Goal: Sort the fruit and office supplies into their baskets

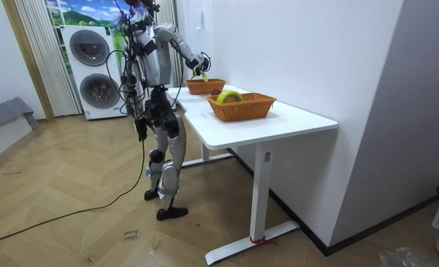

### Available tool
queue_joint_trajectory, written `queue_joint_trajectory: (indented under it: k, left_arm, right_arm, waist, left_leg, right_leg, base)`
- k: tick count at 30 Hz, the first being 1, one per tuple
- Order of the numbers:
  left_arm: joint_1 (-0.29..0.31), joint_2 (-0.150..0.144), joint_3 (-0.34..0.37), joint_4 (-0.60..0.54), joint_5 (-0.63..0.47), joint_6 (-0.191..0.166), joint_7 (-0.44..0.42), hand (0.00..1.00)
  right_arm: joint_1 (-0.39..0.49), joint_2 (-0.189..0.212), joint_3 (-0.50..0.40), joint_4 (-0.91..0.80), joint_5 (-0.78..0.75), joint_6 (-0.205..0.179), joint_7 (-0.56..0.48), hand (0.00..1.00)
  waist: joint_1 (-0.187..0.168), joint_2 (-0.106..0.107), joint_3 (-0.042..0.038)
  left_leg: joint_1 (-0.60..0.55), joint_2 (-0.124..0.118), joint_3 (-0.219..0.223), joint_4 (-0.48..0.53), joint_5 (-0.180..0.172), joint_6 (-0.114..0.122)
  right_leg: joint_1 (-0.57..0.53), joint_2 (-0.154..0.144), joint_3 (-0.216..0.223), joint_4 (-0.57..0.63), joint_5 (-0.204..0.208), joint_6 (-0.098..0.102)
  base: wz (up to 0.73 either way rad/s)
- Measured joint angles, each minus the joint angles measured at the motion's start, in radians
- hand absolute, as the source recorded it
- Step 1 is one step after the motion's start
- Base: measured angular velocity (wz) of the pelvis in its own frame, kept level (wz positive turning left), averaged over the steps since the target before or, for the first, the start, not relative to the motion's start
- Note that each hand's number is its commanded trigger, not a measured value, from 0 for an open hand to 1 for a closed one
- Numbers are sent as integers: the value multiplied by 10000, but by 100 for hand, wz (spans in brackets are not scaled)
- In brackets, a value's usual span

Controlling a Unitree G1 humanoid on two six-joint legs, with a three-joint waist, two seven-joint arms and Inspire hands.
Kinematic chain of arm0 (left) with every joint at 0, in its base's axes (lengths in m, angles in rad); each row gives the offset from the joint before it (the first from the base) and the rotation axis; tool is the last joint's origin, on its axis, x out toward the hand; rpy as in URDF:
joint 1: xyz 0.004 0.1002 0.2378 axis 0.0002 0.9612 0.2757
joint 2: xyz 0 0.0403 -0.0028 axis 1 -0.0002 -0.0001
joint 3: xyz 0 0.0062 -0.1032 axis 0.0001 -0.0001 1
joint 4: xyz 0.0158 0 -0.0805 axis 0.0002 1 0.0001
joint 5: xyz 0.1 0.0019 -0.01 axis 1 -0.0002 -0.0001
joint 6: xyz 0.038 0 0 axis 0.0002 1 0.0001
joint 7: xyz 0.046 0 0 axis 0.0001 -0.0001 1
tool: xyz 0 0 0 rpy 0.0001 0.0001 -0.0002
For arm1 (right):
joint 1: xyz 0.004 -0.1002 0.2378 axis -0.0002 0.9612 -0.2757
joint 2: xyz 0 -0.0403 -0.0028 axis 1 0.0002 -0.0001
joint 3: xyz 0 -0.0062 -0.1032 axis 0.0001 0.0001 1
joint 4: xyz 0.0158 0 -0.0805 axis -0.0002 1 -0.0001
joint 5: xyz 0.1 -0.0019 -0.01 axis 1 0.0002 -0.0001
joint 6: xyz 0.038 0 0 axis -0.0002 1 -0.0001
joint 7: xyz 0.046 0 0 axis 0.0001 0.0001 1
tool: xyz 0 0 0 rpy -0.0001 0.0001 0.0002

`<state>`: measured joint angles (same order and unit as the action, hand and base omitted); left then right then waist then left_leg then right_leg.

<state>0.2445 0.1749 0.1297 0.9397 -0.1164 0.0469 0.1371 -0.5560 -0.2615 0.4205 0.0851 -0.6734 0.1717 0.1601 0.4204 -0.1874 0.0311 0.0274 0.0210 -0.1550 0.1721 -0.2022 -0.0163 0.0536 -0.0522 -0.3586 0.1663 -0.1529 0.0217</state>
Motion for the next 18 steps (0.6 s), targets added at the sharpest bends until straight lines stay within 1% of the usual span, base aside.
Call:
queue_joint_trajectory:
  k: [5,10,12,15,18]
  left_arm:
    - [44,33,-2,2,0,31,2,0]
    - [15,35,-72,3,18,184,-4,0]
    - [17,35,-86,4,18,187,19,0]
    - [9,45,-140,13,12,186,91,0]
    - [-3,62,-168,30,7,186,117,0]
  right_arm:
    - [-18,-3,0,247,5,-6,-212,0]
    - [-18,-3,0,246,-15,6,-337,0]
    - [-18,-3,-1,245,-14,5,-354,0]
    - [-18,-3,-1,244,7,0,-379,0]
    - [-18,-5,-1,243,60,-99,-399,0]
  waist:
    - [-21,5,3]
    - [-24,-27,-21]
    - [-30,-61,-47]
    - [-48,-81,-64]
    - [-108,-65,-59]
  left_leg:
    - [-60,0,6,-19,0,1]
    - [-55,-1,8,-34,-1,1]
    - [-51,-1,9,-27,0,1]
    - [-40,-1,15,-15,1,2]
    - [10,0,57,25,2,4]
  right_leg:
    - [-21,7,-18,-1,-1,0]
    - [-21,13,-14,4,-1,0]
    - [-20,14,-14,4,-1,0]
    - [-15,12,-11,3,-1,0]
    - [-3,6,27,4,-1,-1]
  base:
    - [0]
    - [0]
    - [0]
    - [0]
    - [-3]
